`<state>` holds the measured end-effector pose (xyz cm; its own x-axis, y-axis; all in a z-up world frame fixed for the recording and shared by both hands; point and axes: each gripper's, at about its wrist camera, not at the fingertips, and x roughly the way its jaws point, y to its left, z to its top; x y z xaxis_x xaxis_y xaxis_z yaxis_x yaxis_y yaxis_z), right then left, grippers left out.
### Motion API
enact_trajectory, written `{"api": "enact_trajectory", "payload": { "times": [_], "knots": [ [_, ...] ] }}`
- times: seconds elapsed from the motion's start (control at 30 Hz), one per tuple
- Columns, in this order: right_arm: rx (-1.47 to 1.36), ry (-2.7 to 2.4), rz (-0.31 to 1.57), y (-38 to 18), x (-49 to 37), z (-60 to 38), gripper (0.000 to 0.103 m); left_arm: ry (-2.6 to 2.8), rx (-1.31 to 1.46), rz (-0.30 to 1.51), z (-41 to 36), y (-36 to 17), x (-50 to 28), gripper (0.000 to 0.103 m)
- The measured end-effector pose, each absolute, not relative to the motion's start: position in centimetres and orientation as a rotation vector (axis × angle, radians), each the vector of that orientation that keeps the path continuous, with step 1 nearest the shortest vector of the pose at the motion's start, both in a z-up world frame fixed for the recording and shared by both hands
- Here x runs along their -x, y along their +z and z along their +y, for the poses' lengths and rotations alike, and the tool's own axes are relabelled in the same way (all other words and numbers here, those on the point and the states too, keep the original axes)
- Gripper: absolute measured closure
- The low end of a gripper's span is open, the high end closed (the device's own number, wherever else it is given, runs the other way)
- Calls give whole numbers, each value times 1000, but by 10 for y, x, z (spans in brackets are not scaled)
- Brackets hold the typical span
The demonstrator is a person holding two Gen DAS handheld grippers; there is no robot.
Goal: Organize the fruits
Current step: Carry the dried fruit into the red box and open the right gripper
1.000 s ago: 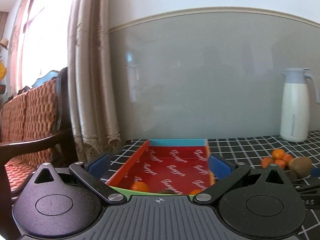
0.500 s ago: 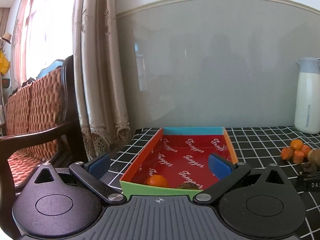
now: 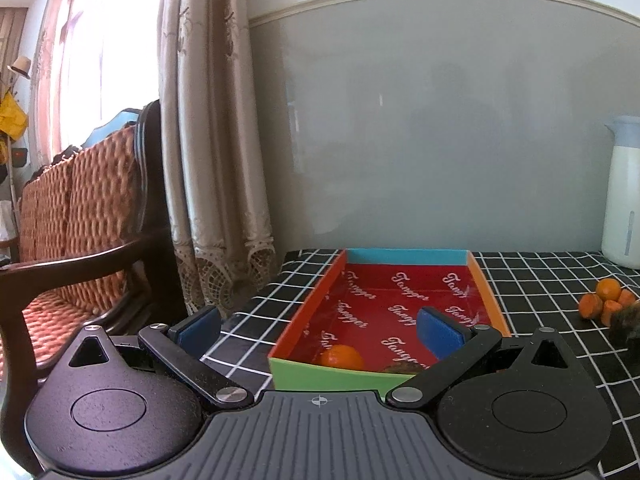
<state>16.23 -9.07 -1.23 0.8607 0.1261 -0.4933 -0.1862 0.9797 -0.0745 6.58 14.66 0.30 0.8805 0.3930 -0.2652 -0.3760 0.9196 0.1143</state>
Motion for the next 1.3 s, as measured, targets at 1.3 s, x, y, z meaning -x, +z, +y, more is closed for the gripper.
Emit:
{"api": "enact_trajectory", "payload": {
  "times": [1.3],
  "knots": [
    [150,407,274,9,-122,34,30,502,-62,332,206,-6,-47,0]
  ]
}}
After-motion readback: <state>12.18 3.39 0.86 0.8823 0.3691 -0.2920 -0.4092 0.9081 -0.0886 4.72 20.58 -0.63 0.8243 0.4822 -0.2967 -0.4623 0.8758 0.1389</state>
